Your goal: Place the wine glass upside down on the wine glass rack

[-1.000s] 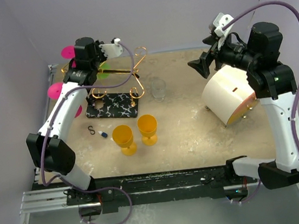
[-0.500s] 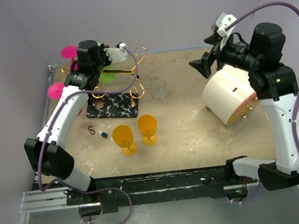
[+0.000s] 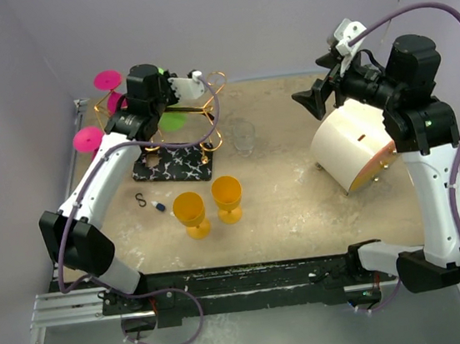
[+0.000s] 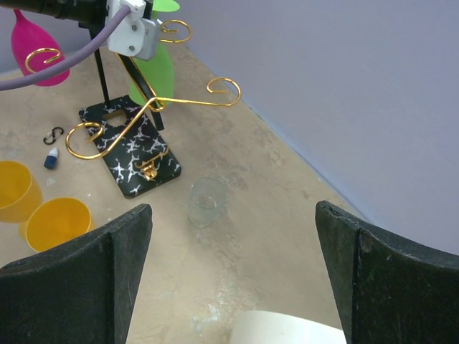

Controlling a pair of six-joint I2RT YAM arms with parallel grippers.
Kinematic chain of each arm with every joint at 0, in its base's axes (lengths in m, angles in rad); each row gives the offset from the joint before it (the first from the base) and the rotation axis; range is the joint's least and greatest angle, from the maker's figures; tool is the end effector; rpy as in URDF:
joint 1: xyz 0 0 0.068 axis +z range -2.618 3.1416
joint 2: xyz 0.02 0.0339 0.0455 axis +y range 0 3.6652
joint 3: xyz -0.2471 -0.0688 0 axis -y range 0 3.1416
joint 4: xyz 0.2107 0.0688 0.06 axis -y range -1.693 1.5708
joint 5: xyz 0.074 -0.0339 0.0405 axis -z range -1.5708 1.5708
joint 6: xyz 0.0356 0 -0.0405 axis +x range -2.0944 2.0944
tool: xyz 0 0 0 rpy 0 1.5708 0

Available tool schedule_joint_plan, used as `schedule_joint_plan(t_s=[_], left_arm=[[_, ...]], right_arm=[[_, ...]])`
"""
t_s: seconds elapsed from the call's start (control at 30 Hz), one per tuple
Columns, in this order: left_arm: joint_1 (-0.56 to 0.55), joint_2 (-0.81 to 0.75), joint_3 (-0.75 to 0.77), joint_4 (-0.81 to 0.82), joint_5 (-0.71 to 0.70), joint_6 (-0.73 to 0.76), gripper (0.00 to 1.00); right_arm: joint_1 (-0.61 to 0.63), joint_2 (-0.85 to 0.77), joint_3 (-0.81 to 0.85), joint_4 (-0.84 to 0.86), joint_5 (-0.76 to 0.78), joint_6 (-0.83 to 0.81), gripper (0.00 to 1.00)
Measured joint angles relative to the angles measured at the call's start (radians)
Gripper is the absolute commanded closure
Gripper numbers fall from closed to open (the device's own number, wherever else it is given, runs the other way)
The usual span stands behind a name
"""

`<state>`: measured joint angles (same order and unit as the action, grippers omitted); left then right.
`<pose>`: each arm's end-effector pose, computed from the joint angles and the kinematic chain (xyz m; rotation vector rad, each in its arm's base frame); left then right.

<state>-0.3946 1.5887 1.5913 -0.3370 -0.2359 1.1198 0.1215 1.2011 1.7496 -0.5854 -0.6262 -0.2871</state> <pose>0.3148 -0.1221 0.3855 1.2223 1.5329 0.7093 0.1781 0.0428 0.5012 -0.7830 1.4106 0.3741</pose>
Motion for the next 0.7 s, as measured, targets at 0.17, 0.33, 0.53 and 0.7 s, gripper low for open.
schedule_joint_plan(t_s=[0.17, 0.33, 0.53, 0.7], left_arm=[[-0.012, 0.0, 0.0, 0.0, 0.003, 0.0, 1.0], [-0.021, 0.004, 0.0, 0.008, 0.005, 0.0, 1.0], [-0.032, 0.035, 0.0, 0.032, 0.005, 0.0, 1.0], [-0.039, 0.077, 0.007, 0.043, 0.005, -0.001, 1.0]], right_arm=[[-0.005, -0.005, -0.008, 0.001, -0.005, 0.0, 0.02], [-0.01, -0.011, -0.01, 0.001, -0.013, 0.002, 0.02], [-0.011, -0.012, -0.01, 0.002, -0.02, 0.007, 0.02], [-0.016, -0.012, -0.011, 0.002, -0.02, 0.007, 0.02]])
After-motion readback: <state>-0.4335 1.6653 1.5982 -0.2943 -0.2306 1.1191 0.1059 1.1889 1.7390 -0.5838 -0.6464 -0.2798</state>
